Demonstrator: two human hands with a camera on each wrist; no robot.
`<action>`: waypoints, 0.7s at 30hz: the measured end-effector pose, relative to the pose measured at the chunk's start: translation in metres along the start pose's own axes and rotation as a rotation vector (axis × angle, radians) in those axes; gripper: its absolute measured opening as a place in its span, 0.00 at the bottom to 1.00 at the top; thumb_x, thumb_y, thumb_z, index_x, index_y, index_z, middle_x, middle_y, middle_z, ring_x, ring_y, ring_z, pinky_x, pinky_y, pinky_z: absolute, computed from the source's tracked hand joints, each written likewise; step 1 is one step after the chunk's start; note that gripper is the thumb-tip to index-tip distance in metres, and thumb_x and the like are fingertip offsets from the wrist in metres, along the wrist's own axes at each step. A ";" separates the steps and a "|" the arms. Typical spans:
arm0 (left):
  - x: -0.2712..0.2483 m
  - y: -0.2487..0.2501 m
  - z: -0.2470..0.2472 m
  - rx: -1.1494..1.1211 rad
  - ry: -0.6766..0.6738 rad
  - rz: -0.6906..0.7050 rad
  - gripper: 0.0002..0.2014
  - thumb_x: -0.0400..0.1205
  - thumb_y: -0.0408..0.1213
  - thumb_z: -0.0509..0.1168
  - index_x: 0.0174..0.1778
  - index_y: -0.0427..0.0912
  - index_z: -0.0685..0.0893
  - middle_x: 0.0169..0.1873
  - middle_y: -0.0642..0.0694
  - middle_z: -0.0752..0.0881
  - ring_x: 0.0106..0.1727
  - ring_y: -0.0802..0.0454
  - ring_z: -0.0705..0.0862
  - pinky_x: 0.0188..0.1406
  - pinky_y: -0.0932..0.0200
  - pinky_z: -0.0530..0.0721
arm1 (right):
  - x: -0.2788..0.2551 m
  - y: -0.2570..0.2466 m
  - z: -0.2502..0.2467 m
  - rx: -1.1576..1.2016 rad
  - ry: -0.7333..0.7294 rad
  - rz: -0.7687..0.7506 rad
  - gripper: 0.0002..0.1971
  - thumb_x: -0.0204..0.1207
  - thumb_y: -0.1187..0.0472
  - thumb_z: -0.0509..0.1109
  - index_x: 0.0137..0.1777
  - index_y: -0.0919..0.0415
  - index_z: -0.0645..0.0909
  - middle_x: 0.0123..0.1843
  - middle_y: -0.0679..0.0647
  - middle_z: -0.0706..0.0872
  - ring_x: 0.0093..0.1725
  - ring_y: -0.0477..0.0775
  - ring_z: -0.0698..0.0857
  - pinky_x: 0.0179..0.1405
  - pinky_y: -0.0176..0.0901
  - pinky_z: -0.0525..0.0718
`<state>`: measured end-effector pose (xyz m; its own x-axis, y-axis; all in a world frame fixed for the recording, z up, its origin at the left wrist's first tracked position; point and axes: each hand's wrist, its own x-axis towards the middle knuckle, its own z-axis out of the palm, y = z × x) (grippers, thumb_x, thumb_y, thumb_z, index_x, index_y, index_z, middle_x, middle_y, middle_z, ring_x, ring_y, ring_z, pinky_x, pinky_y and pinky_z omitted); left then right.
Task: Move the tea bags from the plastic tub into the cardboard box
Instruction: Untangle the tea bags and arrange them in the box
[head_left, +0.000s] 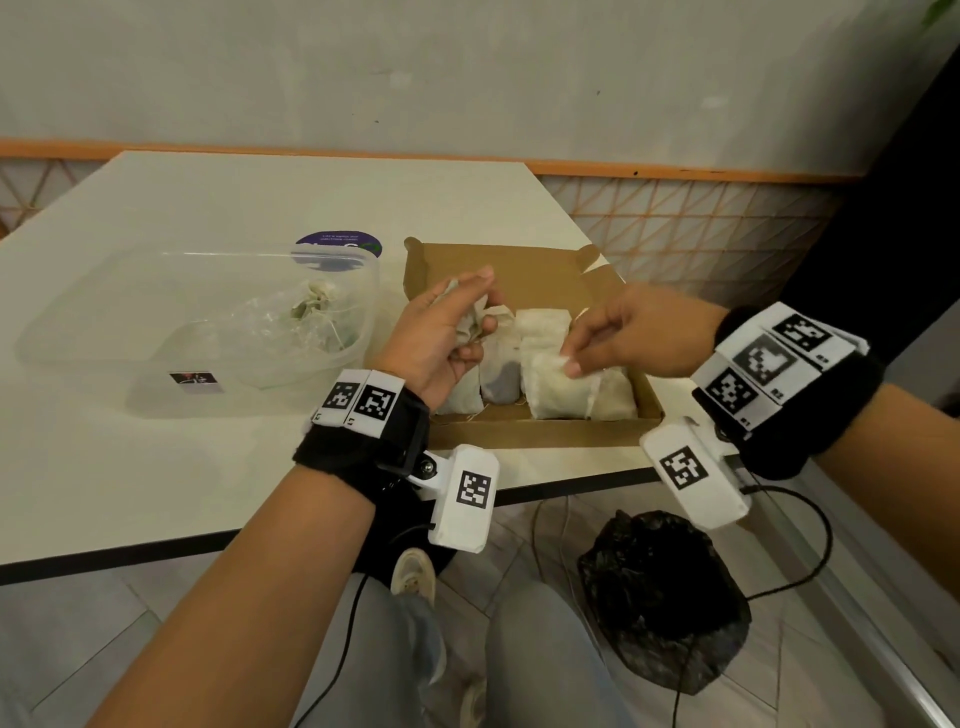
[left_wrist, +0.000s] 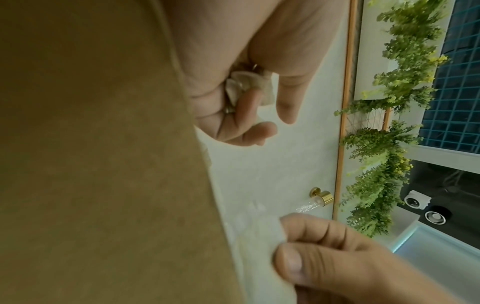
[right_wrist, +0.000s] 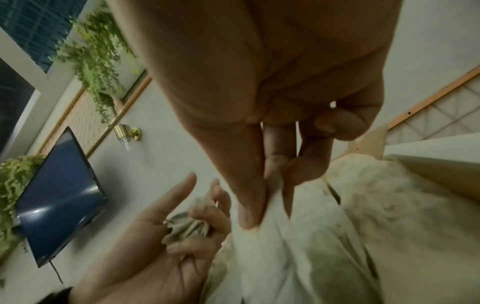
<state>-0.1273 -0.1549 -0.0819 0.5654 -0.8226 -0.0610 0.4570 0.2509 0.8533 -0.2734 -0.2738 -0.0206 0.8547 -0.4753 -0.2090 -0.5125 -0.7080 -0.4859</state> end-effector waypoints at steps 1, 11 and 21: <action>0.000 0.000 0.000 -0.006 0.000 -0.002 0.05 0.82 0.39 0.66 0.49 0.44 0.79 0.37 0.49 0.82 0.26 0.61 0.76 0.14 0.72 0.64 | 0.000 0.001 0.003 0.000 -0.030 0.003 0.04 0.68 0.57 0.78 0.39 0.48 0.86 0.44 0.47 0.89 0.48 0.44 0.83 0.53 0.35 0.76; 0.000 0.001 -0.002 -0.042 0.011 0.003 0.02 0.83 0.35 0.64 0.45 0.43 0.79 0.35 0.48 0.82 0.25 0.60 0.76 0.13 0.72 0.65 | 0.009 0.009 0.021 -0.155 0.255 -0.012 0.08 0.70 0.60 0.76 0.47 0.54 0.82 0.41 0.48 0.83 0.35 0.42 0.76 0.33 0.31 0.70; 0.003 -0.001 -0.003 -0.045 0.013 -0.010 0.02 0.84 0.35 0.63 0.46 0.43 0.79 0.34 0.49 0.82 0.26 0.60 0.76 0.14 0.71 0.65 | 0.003 0.008 0.041 -0.422 0.089 -0.058 0.09 0.73 0.60 0.70 0.48 0.46 0.86 0.41 0.44 0.79 0.48 0.48 0.73 0.50 0.42 0.68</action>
<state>-0.1238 -0.1564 -0.0846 0.5689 -0.8189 -0.0764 0.4933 0.2654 0.8284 -0.2717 -0.2598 -0.0597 0.8820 -0.4585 -0.1086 -0.4687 -0.8775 -0.1014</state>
